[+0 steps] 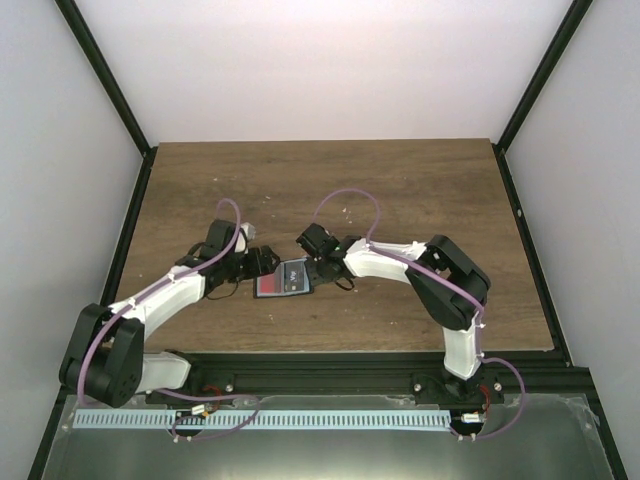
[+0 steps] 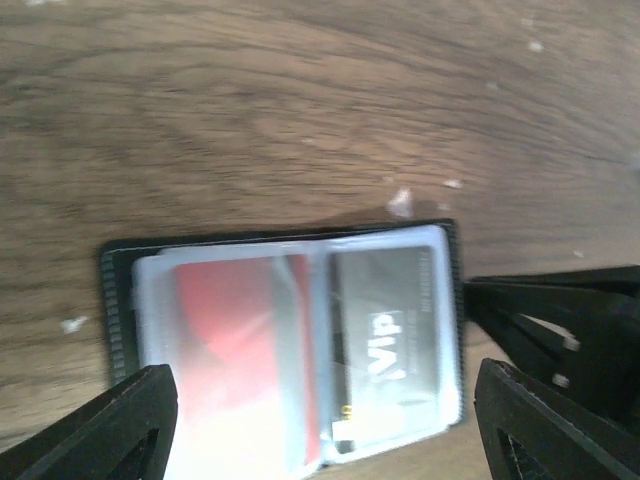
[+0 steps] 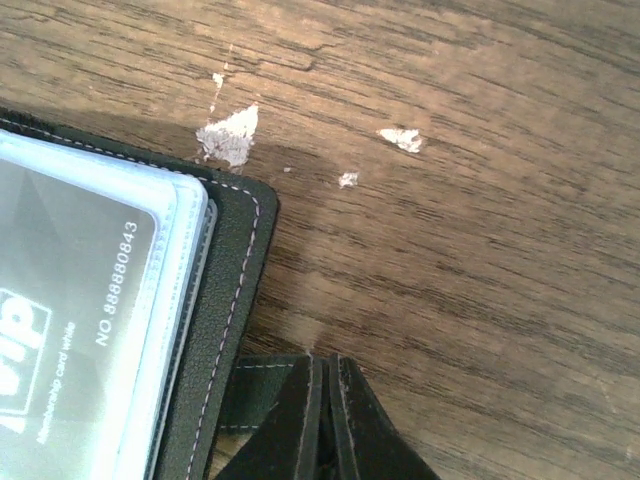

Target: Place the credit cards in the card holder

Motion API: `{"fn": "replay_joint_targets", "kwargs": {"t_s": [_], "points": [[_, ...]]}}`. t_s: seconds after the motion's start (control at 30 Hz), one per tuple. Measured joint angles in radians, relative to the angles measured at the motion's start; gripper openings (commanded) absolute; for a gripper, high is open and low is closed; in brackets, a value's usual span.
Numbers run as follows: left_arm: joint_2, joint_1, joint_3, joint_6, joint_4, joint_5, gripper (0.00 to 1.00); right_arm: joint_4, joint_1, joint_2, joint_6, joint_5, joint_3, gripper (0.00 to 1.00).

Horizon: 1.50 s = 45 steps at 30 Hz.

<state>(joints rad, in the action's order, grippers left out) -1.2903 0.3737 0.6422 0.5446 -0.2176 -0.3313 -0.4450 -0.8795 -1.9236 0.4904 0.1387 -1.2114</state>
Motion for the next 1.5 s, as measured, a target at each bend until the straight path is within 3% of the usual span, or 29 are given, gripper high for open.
{"fn": "replay_joint_targets", "kwargs": {"t_s": [0.17,0.47,0.83,1.13,1.5], "points": [[-0.038,-0.001,-0.016,0.002,-0.031,0.092,0.85,0.029,0.011,0.016,-0.003,-0.056,0.023,0.01],[-0.089,-0.004,-0.061,0.002,-0.003,0.084,0.86,0.033,0.011,0.016,-0.002,-0.125,0.019,0.01],[-0.002,0.002,-0.055,0.001,-0.105,0.222,0.89,0.019,0.011,0.016,0.005,-0.127,0.007,0.01],[-0.085,0.002,-0.061,-0.003,-0.026,0.18,0.89,0.009,0.011,0.016,0.016,-0.138,-0.022,0.01],[-0.085,-0.003,-0.091,0.003,0.073,0.005,0.87,0.014,0.007,-0.005,0.026,-0.158,-0.024,0.01]]}}
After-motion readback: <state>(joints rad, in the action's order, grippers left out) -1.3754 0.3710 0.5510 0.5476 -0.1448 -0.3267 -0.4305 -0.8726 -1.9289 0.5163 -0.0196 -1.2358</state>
